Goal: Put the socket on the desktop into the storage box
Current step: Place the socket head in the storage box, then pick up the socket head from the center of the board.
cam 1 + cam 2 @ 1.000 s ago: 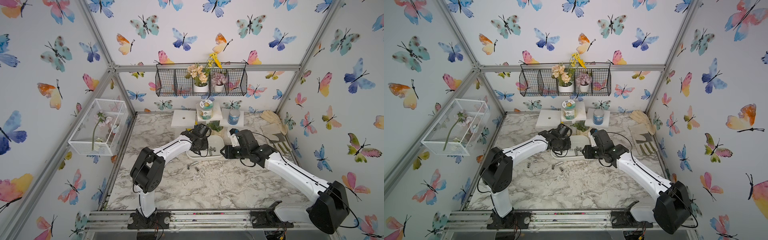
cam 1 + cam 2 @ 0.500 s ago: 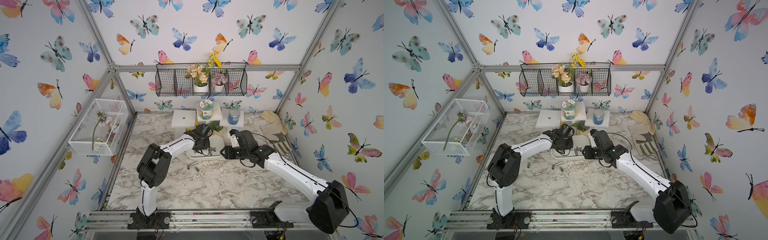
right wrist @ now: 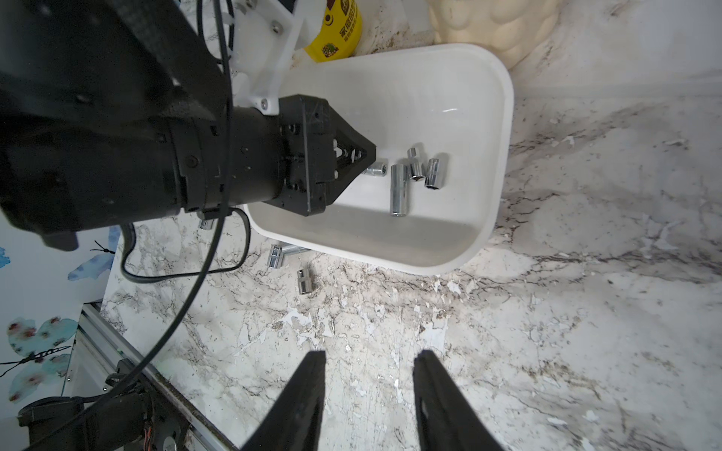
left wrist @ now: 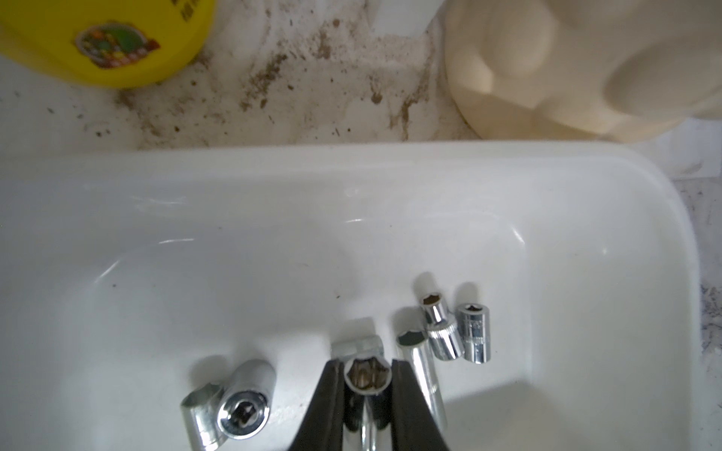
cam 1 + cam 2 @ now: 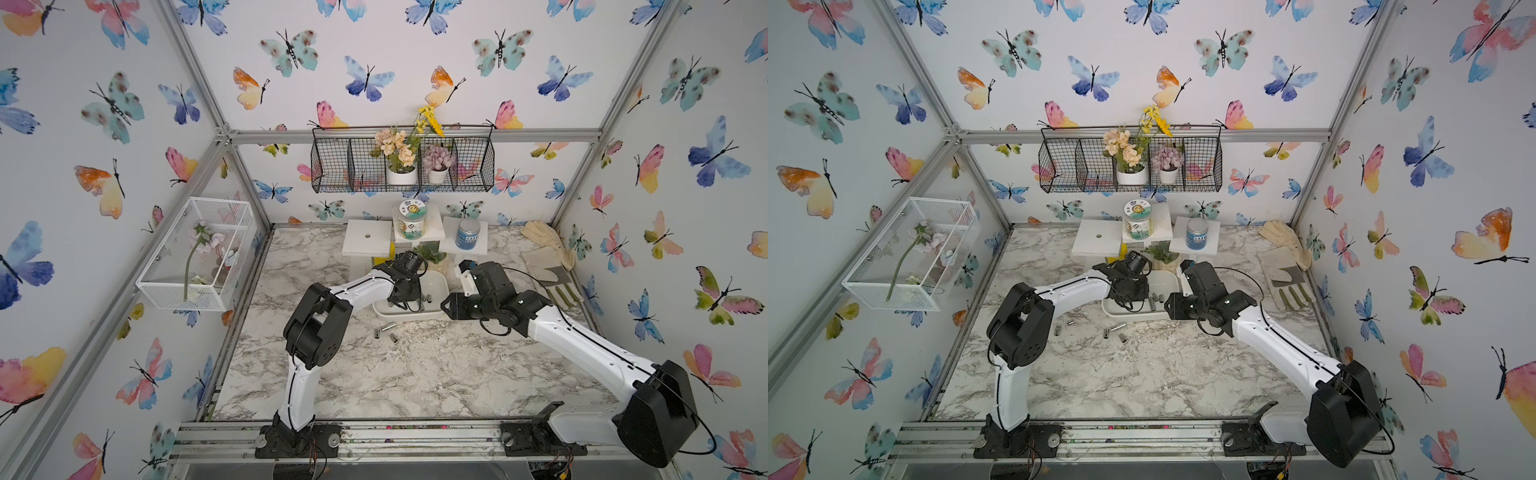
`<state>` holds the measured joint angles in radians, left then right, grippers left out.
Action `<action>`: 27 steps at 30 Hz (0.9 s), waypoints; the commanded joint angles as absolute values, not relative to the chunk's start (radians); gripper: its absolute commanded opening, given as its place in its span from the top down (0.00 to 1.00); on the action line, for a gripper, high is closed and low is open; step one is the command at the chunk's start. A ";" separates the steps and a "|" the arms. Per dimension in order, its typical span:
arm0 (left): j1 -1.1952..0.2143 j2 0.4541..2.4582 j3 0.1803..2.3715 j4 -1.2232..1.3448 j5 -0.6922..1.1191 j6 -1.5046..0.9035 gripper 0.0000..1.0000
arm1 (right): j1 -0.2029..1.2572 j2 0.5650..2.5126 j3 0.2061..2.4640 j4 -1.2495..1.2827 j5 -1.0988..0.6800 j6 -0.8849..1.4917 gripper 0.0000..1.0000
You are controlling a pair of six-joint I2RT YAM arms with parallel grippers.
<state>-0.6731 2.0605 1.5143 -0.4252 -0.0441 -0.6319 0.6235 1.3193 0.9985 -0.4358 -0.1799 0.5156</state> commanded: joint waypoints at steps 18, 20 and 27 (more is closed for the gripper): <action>-0.667 2.103 1.542 -0.415 -0.067 -0.614 0.67 | 0.632 1.322 0.993 -0.451 -0.175 0.523 0.58; -0.667 2.101 1.540 -0.414 -0.067 -0.612 0.66 | 0.632 1.322 0.990 -0.449 -0.176 0.525 0.58; -0.669 2.079 1.523 -0.413 -0.073 -0.611 0.61 | 0.632 1.319 0.988 -0.448 -0.172 0.523 0.58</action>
